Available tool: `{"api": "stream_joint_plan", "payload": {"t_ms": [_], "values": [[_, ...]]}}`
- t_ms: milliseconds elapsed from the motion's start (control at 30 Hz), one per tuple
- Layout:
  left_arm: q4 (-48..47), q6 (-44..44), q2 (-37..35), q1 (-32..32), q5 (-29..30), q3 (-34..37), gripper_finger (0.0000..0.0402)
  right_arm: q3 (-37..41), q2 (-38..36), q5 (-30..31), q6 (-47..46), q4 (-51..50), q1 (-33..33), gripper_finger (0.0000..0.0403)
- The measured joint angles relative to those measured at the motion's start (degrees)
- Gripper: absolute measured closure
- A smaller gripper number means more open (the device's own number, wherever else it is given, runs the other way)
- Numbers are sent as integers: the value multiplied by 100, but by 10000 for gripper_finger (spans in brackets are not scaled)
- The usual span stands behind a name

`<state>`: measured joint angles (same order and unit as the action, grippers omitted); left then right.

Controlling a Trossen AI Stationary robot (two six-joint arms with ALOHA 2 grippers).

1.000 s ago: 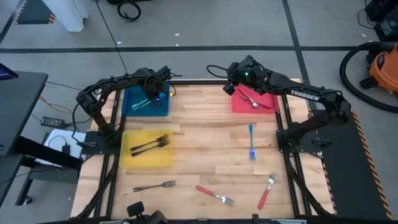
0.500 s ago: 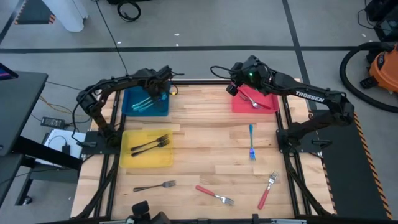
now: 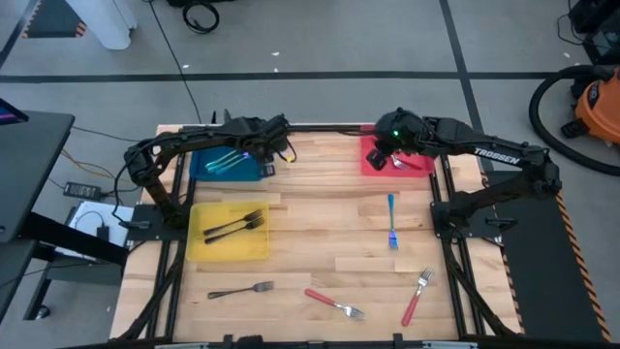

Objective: Sort silverware by color (type)
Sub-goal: Put the pink fork into the red bin

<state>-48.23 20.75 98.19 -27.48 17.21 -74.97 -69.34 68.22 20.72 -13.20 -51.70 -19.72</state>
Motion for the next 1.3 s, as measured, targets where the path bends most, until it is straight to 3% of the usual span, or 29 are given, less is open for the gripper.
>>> {"api": "stream_joint_plan", "payload": {"t_ms": [200, 400, 533, 967, 1300], "values": [[23, 47, 0, 551, 2, -227, 287, 0, -43, -1001, -1286, -1140, 318, 304], [16, -9, 0, 1056, 2, -243, 287, 127, -24, -1368, -2342, -1834, 847, 304], [18, -187, 0, 1381, 2, -245, 287, 235, -21, -1636, -2720, -1787, 1379, 304], [-236, -939, 0, 2241, 1, -244, 287, 883, 124, -1829, -3582, 410, 3307, 304], [-408, -1735, -1, 2914, 3, -243, 287, 1023, 971, -1775, -2921, 1798, 4191, 304]]}}
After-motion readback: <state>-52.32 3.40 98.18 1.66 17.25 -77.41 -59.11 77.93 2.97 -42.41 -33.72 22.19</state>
